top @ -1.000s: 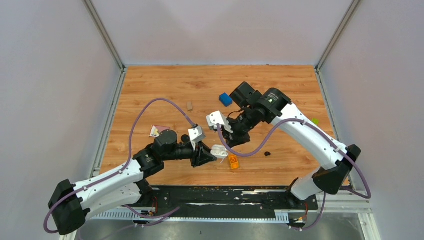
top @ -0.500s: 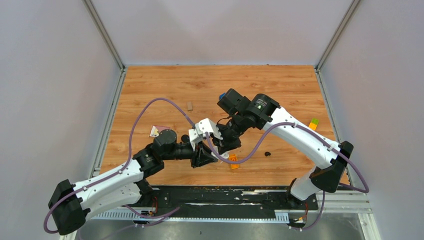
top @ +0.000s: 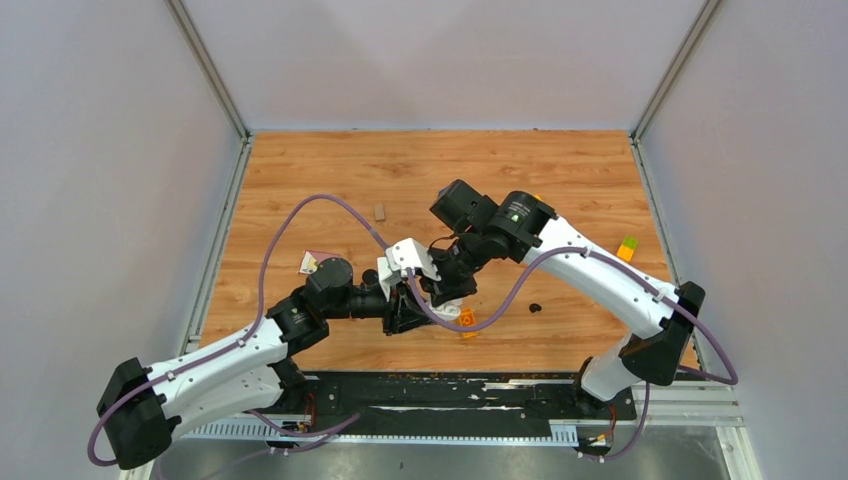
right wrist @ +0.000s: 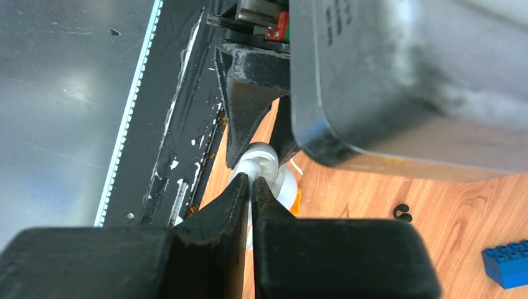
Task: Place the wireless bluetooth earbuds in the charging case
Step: Place the earbud in the charging case.
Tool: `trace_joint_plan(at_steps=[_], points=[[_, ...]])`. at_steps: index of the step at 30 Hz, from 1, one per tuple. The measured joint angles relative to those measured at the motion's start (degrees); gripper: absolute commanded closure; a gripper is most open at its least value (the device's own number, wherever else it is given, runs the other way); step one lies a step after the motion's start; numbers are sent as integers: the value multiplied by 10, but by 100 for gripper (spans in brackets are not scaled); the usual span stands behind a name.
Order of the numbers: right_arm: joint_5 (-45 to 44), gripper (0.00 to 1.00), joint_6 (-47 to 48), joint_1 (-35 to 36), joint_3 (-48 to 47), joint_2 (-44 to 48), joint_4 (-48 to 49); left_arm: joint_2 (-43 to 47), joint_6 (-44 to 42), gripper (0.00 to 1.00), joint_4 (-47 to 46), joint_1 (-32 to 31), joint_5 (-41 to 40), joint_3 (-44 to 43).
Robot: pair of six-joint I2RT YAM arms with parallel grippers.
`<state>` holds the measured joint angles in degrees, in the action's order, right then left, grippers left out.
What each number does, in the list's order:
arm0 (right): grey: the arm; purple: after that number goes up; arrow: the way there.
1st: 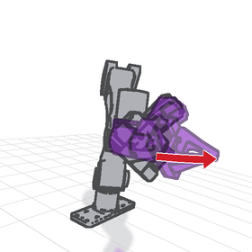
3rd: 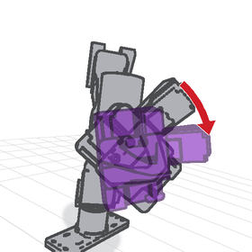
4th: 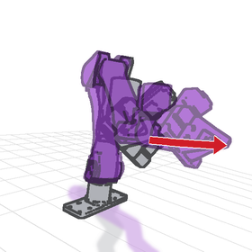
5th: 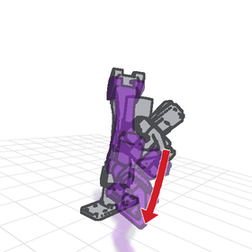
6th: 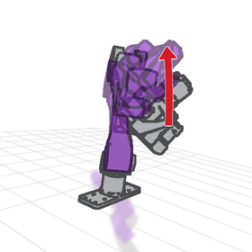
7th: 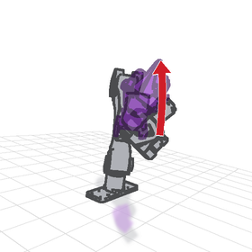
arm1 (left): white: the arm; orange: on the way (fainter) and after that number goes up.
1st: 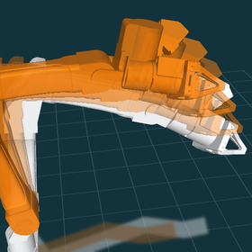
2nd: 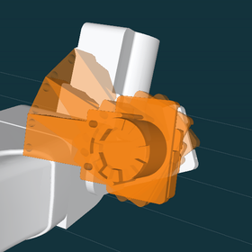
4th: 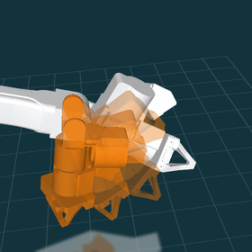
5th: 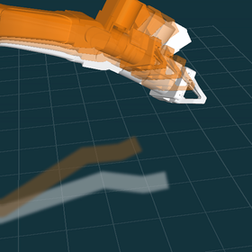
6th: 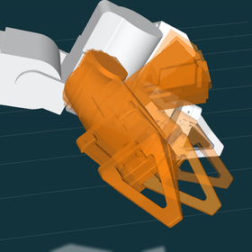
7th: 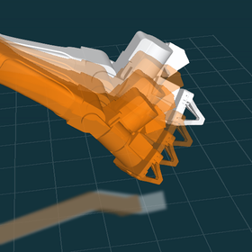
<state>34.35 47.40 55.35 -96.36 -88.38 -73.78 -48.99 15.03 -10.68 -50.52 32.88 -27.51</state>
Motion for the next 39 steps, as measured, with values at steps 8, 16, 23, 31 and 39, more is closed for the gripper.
trace_joint_plan(at_steps=[8,16,23,31,39], points=[[-20,95,-2,6,19,0,18,-7,11,100,-2,0,2,0],[-43,93,-10,14,28,5,30,-10,14,100,-3,0,0,0],[-51,80,-26,16,31,7,34,-9,25,100,-17,0,-6,0],[-52,73,-32,20,38,17,41,-10,27,100,-23,0,-8,1],[-26,62,-32,15,37,59,38,-10,29,100,-37,0,-8,1]])
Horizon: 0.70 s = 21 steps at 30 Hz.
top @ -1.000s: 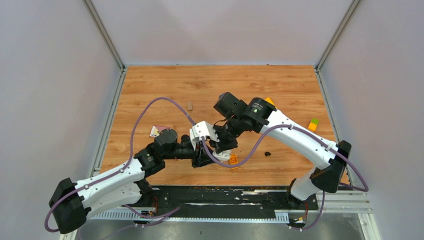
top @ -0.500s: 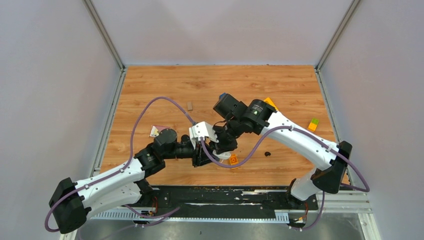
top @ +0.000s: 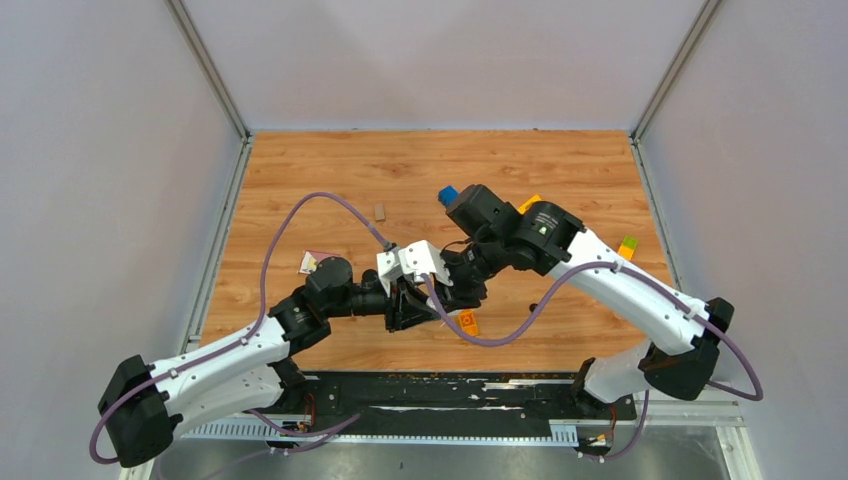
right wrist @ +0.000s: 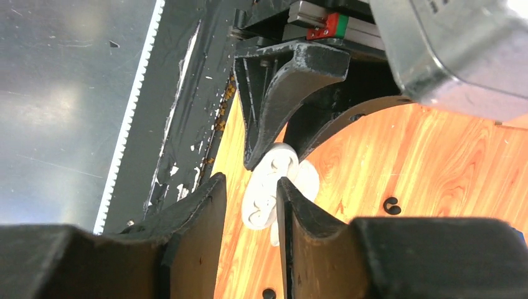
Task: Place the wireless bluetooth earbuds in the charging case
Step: Place the earbud in the charging case, then close the charging case.
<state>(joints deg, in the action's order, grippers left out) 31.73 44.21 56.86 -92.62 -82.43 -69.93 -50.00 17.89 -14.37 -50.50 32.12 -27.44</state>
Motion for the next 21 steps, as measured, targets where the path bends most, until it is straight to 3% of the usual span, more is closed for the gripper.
trace_joint_plan(at_steps=[5,12,17,21], points=[[42,43,0,-44,8,31,5,-4,1,100,-8,0,2,0],[144,15,-24,-230,111,119,69,-5,0,100,-9,0,5,0],[207,13,-54,-259,210,182,126,-5,-3,100,-7,0,8,0],[259,12,-75,-267,271,181,167,-9,-3,100,-5,0,16,0]])
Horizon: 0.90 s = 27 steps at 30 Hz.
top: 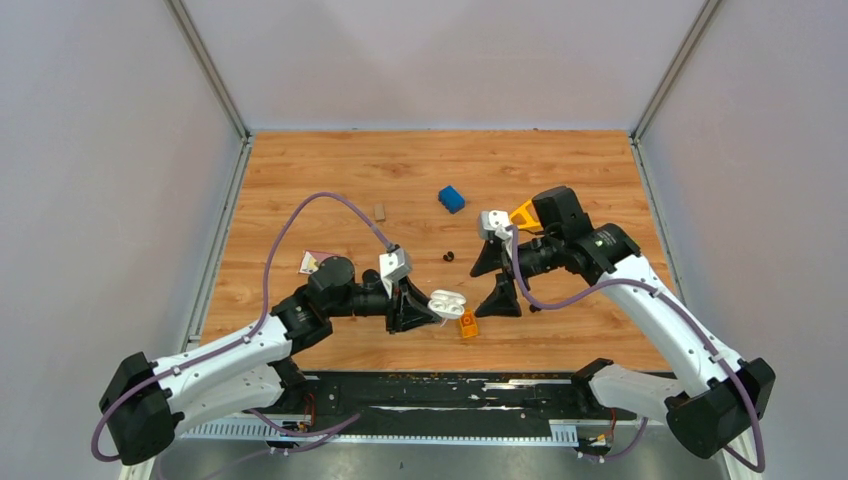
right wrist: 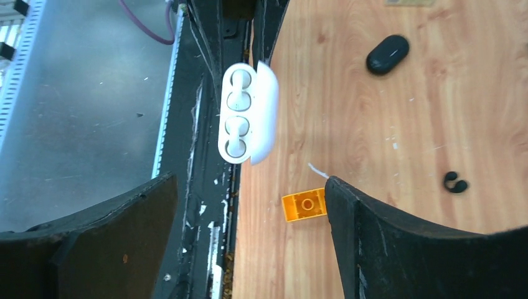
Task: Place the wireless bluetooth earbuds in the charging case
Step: Close the charging case.
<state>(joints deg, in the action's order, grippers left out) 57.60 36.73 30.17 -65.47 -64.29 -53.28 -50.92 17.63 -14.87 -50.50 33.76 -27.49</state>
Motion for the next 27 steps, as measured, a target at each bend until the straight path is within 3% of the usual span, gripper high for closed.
trace_joint_plan(at_steps=[14,27], points=[[68,6,-43,2,75,-8,78,-43,11,100,-22,0,14,-9],[89,6,-39,9,81,7,75,-88,31,100,-29,0,0,-42]])
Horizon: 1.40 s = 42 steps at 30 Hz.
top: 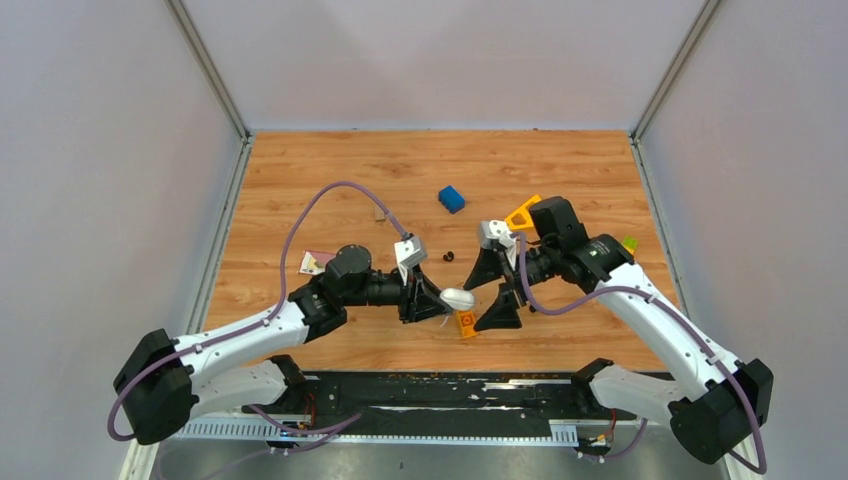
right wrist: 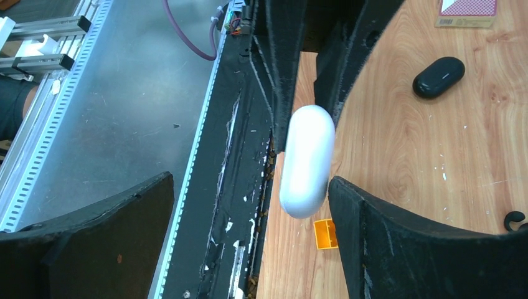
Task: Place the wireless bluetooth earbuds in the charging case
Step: Close the charging case, then place the charging case at the center of the board.
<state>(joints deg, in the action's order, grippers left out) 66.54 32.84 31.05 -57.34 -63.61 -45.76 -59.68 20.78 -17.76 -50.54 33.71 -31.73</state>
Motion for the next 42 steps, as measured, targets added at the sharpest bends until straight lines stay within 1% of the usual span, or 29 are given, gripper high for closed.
trace_joint_plan(at_steps=[5,9,11,13,16,20,23,26,29,31,35,39,42], points=[[-8,8,18,-3,-16,14,-33,-7,3,100,15,0,-13,-7],[-42,8,45,-9,-49,21,-73,-6,6,100,31,0,-17,-8],[-64,8,42,-22,-51,31,-72,-2,10,100,40,0,-21,-8],[-76,9,21,-55,-48,39,-61,12,17,100,58,0,-31,-8],[-69,9,-27,-122,-14,38,-9,46,30,99,99,0,-71,-8],[-57,7,-84,-181,64,38,44,95,54,100,169,0,-151,-7],[-55,6,-110,-193,108,53,71,127,80,100,202,0,-210,3],[-52,6,-123,-196,147,91,92,141,110,97,222,0,-258,20],[-47,6,-122,-207,171,119,104,125,142,93,232,0,-287,35],[-47,4,-122,-218,178,123,114,103,164,92,228,0,-296,39],[-52,3,-122,-239,195,123,141,40,195,91,206,0,-308,40],[-57,3,-122,-255,200,122,152,-40,221,91,174,0,-297,40],[-57,3,-122,-265,200,121,160,-79,252,89,118,0,-270,63]])
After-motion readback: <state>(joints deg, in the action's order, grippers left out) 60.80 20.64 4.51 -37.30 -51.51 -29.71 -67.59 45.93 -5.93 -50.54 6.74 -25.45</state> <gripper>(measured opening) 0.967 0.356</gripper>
